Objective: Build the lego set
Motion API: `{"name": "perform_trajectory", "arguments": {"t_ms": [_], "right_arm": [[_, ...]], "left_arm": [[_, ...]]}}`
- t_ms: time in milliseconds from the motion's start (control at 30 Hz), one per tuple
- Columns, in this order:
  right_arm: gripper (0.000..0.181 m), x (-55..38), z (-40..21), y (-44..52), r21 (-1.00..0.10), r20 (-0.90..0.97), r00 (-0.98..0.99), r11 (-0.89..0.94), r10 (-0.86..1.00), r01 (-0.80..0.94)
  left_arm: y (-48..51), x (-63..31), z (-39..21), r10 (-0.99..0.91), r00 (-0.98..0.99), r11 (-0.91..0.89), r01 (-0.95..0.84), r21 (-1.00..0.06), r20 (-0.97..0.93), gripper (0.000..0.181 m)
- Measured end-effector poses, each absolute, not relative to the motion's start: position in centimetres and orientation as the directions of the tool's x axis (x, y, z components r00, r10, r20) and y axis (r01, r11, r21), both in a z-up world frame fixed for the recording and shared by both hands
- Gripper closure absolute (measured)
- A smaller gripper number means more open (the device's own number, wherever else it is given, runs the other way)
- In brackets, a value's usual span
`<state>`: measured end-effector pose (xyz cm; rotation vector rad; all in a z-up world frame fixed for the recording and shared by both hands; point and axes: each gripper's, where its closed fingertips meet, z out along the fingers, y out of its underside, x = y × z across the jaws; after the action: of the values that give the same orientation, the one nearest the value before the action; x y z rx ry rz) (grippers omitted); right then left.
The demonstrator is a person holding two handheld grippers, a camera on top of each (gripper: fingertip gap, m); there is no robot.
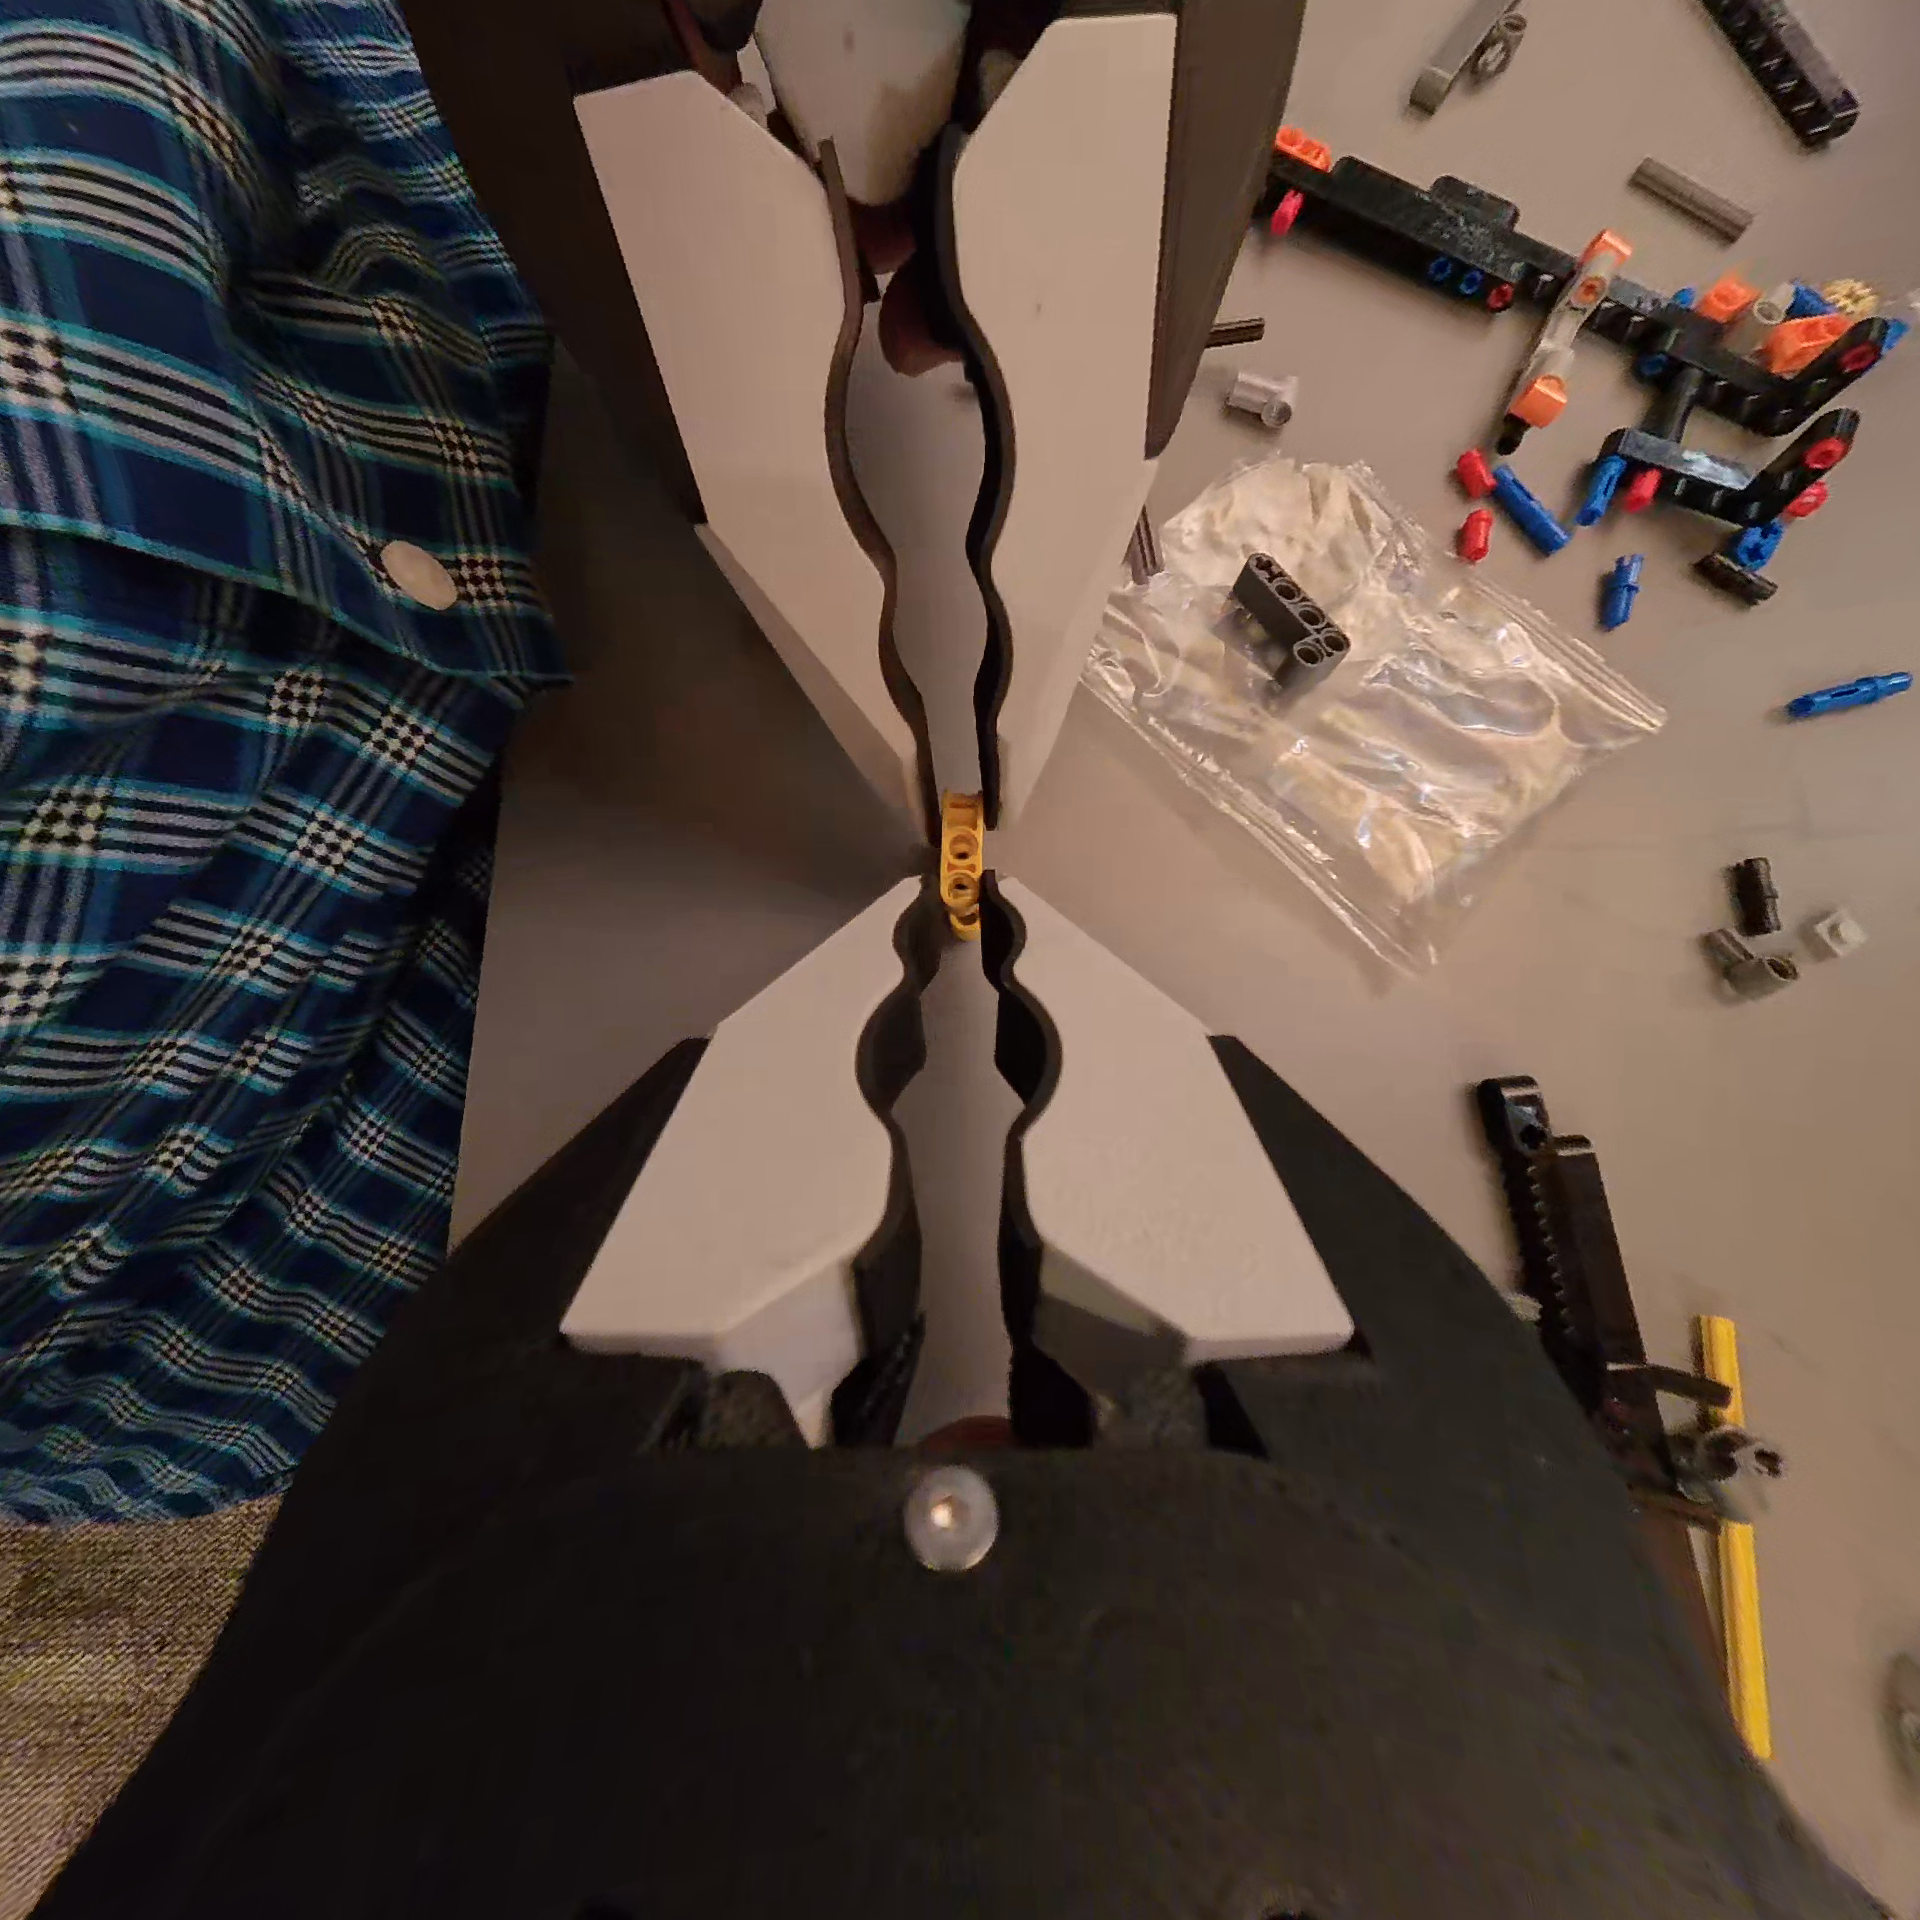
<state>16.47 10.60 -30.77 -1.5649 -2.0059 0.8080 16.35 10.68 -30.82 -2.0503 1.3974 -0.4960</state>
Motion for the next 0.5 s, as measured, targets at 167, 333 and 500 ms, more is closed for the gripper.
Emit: {"name": "perform_trajectory", "arguments": {"t_ms": [167, 333, 500], "right_arm": [[0.177, 16.64, -30.98, 10.68, -0.694, -0.011, -0.245, 0.169, 0.969, 0.699], [0.177, 16.57, -30.94, 10.73, -0.692, -0.016, -0.256, 0.174, 0.967, 0.701], [0.177, 16.49, -30.92, 10.64, -0.685, -0.018, -0.279, 0.191, 0.960, 0.703]], "left_arm": [[10.72, 16.54, -31.02, -0.923, 0.383, -0.272, -0.699, -0.662, -0.025, 0.175], [10.74, 16.47, -31.04, -0.919, 0.394, -0.281, -0.691, -0.666, -0.020, 0.175], [10.62, 16.41, -31.05, -0.913, 0.408, -0.294, -0.688, -0.664, -0.019, 0.175]]}}
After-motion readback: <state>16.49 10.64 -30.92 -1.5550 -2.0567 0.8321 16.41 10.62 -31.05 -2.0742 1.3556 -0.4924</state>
